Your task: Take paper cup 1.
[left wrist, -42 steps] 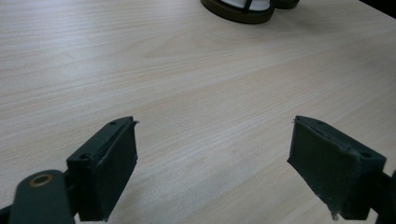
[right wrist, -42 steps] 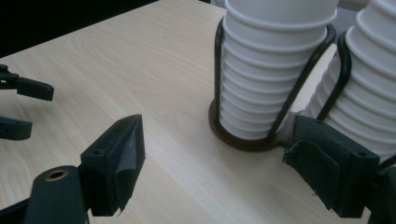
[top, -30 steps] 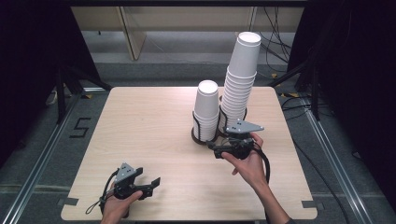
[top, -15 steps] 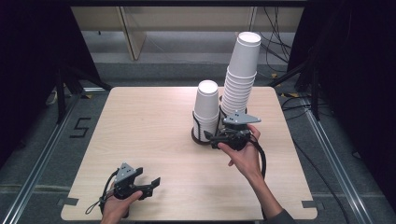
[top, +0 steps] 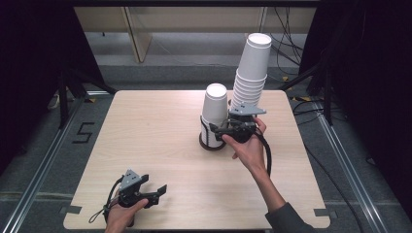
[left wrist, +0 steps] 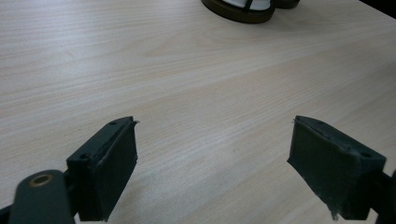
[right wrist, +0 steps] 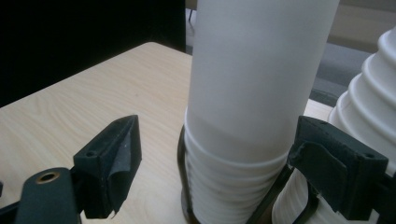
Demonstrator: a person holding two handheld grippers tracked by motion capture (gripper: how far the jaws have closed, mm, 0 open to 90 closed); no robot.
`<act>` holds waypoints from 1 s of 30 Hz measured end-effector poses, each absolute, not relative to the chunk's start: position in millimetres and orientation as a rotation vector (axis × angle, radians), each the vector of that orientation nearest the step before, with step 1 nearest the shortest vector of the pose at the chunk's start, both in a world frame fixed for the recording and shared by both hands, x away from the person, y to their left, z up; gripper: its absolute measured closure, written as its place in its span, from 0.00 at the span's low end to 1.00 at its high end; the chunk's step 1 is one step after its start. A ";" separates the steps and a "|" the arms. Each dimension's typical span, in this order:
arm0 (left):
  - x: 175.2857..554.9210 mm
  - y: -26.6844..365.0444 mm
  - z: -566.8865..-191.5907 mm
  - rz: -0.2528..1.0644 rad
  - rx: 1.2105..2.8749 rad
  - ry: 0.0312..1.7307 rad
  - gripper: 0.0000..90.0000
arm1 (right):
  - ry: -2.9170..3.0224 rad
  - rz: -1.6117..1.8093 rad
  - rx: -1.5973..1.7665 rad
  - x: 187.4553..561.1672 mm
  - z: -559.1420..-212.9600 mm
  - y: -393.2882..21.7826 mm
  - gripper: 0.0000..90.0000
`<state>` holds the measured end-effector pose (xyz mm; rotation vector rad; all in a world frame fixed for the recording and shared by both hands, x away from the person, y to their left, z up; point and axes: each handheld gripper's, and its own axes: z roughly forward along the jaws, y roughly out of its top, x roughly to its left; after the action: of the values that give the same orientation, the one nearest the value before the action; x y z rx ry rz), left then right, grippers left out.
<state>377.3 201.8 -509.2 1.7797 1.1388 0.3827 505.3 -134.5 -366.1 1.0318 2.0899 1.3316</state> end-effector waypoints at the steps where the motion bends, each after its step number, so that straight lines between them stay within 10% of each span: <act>1: 377.3 201.8 -509.2 0.383 1.780 1.139 0.16 | 2.089 1.325 1.025 507.4 -364.3 -133.8 0.19; 30: 375.7 201.6 -507.1 0.385 1.783 1.146 0.16 | 1.980 1.220 1.162 549.2 -349.5 -104.1 0.18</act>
<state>375.7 201.6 -507.1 1.7829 1.1459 0.3847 549.2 -104.1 -349.5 1.1624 1.9799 1.2200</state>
